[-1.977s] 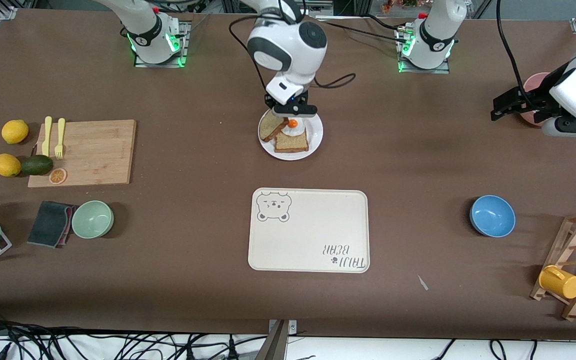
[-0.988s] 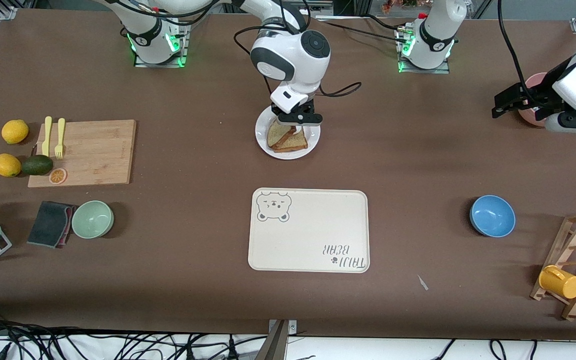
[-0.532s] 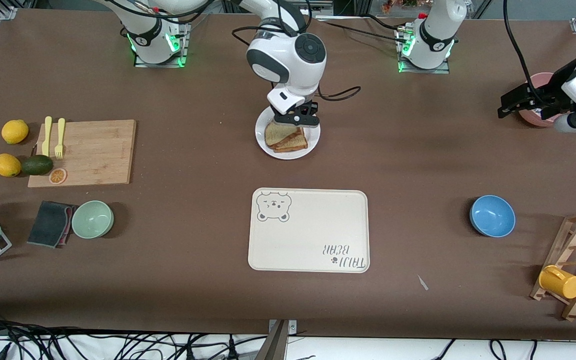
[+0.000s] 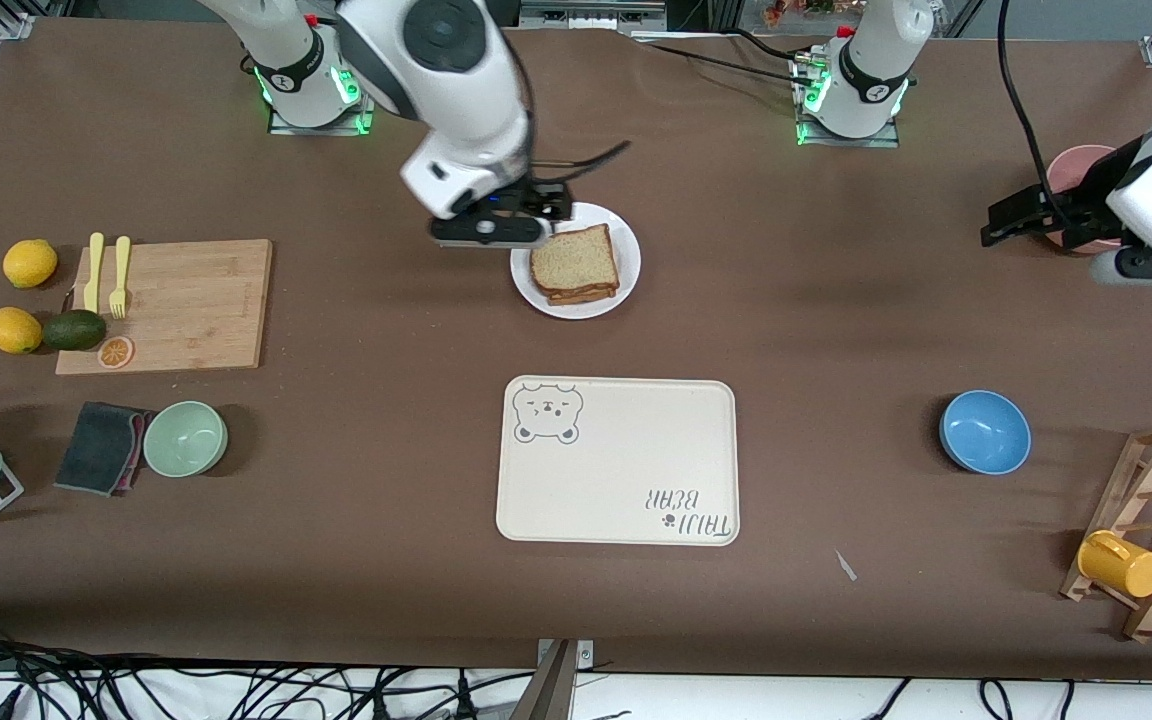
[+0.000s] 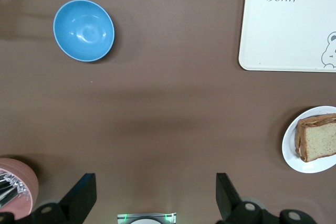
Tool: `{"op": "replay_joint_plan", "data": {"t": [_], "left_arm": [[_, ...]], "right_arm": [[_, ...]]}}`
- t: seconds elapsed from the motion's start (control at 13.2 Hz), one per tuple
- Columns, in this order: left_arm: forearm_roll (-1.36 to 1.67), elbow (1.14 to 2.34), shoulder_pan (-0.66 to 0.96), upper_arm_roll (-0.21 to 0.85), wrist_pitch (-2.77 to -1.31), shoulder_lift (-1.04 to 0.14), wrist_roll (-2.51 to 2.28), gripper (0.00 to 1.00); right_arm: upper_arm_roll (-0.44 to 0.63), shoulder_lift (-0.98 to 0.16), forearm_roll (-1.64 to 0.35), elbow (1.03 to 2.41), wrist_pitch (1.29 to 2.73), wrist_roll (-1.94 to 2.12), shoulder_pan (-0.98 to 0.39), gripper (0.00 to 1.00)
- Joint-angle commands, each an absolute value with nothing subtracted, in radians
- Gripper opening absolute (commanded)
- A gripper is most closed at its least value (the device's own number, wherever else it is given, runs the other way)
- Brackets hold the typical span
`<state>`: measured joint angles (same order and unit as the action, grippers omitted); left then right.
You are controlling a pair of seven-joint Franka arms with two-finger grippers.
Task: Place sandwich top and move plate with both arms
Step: 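Withdraw the right gripper toward the cutting board while the left gripper advances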
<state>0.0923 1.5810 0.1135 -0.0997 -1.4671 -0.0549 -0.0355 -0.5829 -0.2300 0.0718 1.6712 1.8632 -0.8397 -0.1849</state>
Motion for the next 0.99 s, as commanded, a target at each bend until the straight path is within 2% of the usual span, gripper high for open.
{"op": "replay_joint_plan", "data": {"t": [0.0, 0.15, 0.3, 0.53, 0.76, 0.91], "left_arm": [[0.123, 1.634, 0.097, -0.094, -1.526, -0.032, -0.031, 1.00], [0.111, 1.634, 0.110, -0.095, -1.563, -0.049, -0.032, 1.00], [0.109, 1.643, 0.117, -0.095, -1.618, -0.069, -0.032, 1.00], [0.114, 1.719, 0.123, -0.094, -1.644, -0.064, -0.029, 1.00], [0.114, 1.791, 0.129, -0.089, -1.693, -0.066, -0.031, 1.00], [0.114, 1.868, 0.135, -0.077, -1.755, -0.066, -0.040, 1.00]], "right_arm": [[-0.566, -0.048, 0.022, 1.831, 1.864, -0.706, -0.079, 1.00], [-0.423, -0.014, 0.017, 1.827, 1.769, -0.555, -0.071, 1.00], [-0.303, 0.000, 0.017, 1.821, 1.746, -0.474, -0.066, 1.00], [-0.154, 0.011, 0.020, 1.806, 1.747, -0.355, -0.063, 1.00], [-0.088, 0.014, 0.018, 1.773, 1.738, -0.262, -0.045, 1.00], [-0.083, 0.017, 0.018, 1.683, 1.639, -0.243, -0.008, 1.00]]}}
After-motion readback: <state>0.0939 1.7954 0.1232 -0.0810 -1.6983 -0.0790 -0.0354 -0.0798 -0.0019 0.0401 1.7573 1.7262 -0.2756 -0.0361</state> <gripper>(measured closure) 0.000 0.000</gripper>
